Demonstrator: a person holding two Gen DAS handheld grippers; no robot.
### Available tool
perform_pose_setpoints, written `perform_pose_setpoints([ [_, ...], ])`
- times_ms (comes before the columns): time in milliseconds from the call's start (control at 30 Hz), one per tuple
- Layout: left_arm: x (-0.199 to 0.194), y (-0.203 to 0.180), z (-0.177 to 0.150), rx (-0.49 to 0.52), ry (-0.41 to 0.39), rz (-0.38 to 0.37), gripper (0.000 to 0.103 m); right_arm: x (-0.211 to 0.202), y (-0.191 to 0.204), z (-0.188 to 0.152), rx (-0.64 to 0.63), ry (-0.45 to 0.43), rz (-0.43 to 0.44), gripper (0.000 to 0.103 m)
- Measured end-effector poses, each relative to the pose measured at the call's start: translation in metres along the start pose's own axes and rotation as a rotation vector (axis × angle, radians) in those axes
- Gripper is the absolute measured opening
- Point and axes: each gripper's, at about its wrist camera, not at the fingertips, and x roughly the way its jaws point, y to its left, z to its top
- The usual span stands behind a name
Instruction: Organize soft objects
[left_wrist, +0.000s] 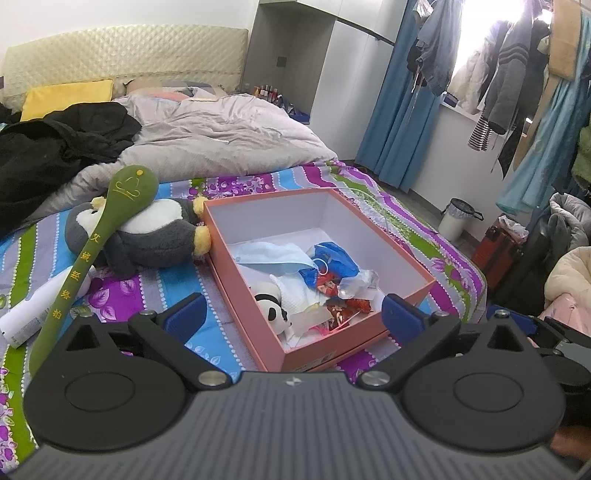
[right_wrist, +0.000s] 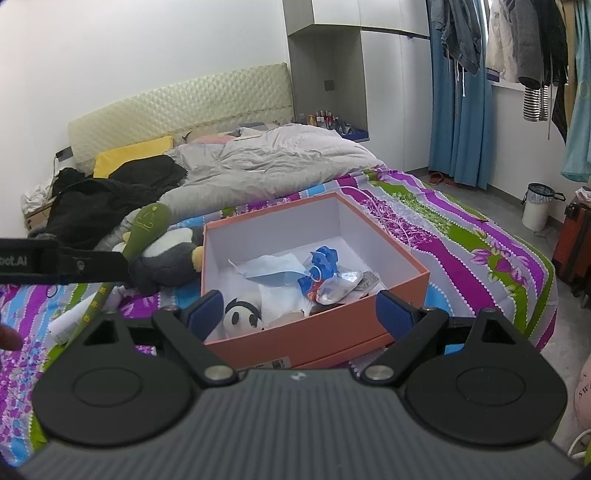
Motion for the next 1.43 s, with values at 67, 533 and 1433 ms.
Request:
perform_pose_setpoints([
  [67,0.0006,-0.0004,0.0008,-0.005,0.004,0.003,0.102,0.0007,-0.0007,0.0002,0.002,0.004,-0.001,0.091],
  [533,0.0067,-0.0062,-0.001,0.005,0.022,0.01,0.102,0.0022,-0.0041,-0.002,0.014,0.015,-0.004,0.091],
  [1433,0.0001,-0.0062,0.0006,0.009,0.004,0.013,0.102,0.001,-0.004,-0.0016,0.012,0.013,0.004,0.091],
])
